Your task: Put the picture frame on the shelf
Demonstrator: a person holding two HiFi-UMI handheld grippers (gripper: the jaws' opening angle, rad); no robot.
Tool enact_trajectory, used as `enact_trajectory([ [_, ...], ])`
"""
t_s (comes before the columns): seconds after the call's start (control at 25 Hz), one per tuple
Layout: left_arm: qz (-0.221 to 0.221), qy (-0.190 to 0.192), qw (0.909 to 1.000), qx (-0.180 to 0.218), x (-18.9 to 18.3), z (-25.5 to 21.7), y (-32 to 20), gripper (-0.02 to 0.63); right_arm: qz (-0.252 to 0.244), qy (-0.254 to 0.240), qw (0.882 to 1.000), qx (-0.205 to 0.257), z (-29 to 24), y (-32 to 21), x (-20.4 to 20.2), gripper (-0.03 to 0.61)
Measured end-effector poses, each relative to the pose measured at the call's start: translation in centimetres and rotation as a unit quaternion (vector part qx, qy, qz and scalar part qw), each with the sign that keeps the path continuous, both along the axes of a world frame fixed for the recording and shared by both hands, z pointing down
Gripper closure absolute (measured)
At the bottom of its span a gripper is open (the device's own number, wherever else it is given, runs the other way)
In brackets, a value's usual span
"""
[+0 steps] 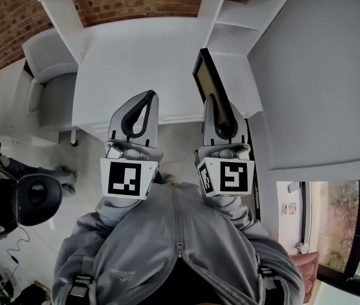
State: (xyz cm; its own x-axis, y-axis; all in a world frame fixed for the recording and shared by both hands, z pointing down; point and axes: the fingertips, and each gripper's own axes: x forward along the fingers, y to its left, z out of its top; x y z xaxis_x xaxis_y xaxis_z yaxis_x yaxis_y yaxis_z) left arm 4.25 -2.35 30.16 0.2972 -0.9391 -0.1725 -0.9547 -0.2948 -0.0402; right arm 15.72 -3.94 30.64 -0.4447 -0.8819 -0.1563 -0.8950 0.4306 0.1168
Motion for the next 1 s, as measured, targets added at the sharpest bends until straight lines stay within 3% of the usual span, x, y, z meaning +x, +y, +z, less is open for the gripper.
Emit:
enact_trajectory([
  [0.2, -0.012, 0.008, 0.9999, 0.006, -2.0, 0.1, -2.6, 0.607, -0.007, 0.012, 1.000, 0.006, 0.0, -2.7, -1.8, 0.544],
  [0.68, 0.012, 0.002, 0.9996, 0.024, -4.9, -1.4, -13.3, 0.607, 0.011, 0.012, 1.000, 0.015, -1.1, -12.8, -5.3, 0.543],
  [1.0, 0.026, 0.008, 0.9996, 0.004, -10.8, 0.1, -22.4, 0.607, 0.023, 0.026, 0.999, 0.005, -0.2, -21.3, -11.3, 0.543],
])
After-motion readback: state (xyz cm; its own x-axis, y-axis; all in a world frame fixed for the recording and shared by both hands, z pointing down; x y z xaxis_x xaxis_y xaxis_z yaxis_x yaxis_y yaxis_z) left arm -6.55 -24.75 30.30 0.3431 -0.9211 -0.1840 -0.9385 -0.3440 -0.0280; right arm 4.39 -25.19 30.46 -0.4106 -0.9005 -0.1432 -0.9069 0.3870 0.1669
